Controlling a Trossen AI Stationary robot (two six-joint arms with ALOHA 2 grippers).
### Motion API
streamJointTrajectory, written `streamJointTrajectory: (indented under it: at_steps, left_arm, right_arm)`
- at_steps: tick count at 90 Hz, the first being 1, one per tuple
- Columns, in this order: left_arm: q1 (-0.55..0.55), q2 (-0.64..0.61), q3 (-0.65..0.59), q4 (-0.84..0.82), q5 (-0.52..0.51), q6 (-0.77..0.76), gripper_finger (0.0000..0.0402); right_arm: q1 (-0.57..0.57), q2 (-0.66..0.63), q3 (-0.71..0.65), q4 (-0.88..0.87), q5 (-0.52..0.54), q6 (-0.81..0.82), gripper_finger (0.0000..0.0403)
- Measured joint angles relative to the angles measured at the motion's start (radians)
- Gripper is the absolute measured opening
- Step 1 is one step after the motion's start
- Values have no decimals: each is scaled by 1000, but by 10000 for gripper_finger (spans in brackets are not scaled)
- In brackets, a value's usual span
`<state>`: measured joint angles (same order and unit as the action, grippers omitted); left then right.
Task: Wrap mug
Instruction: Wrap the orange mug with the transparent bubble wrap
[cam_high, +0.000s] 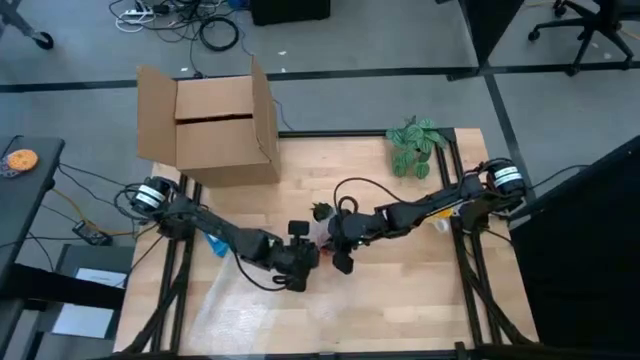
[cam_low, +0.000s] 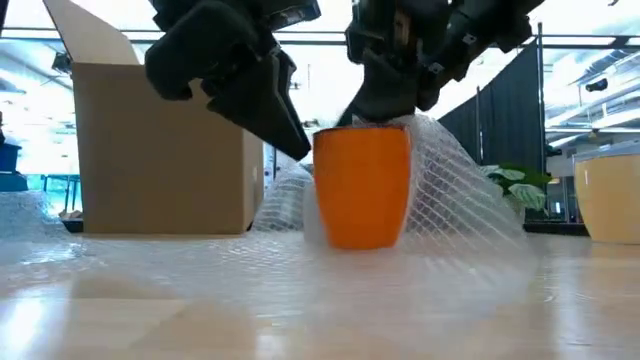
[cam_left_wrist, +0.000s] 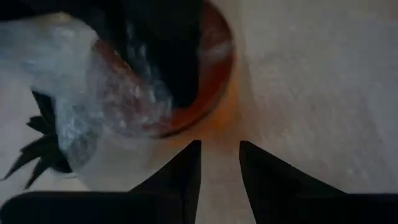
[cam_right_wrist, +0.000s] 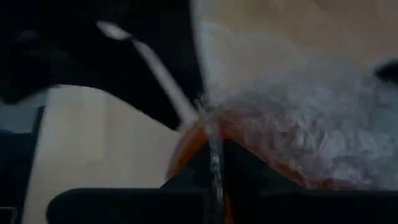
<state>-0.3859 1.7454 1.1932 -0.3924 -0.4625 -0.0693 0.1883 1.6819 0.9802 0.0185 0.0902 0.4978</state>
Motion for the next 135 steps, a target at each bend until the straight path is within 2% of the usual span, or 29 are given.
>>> streamJointTrajectory:
  at_steps: [16,27,50,73,116,135]
  left_arm:
    - [0,0,86,-102,-3,43,95]
    - [5,-2,129,-118,-54,65,95]
    - [53,-2,128,-63,-79,18,95]
    - [56,1,39,118,-36,5,95]
    - [53,45,14,249,-12,15,95]
    - [55,48,12,306,-11,39,95]
  right_arm:
    - [-21,-1,2,-69,-6,36,0]
    - [-22,-1,1,-95,-33,35,0]
    - [4,1,20,-127,-35,-8,0]
    - [30,1,148,-339,-32,-71,0]
    - [33,62,163,-390,-65,-84,1]
    - [34,44,160,-397,-92,-103,28]
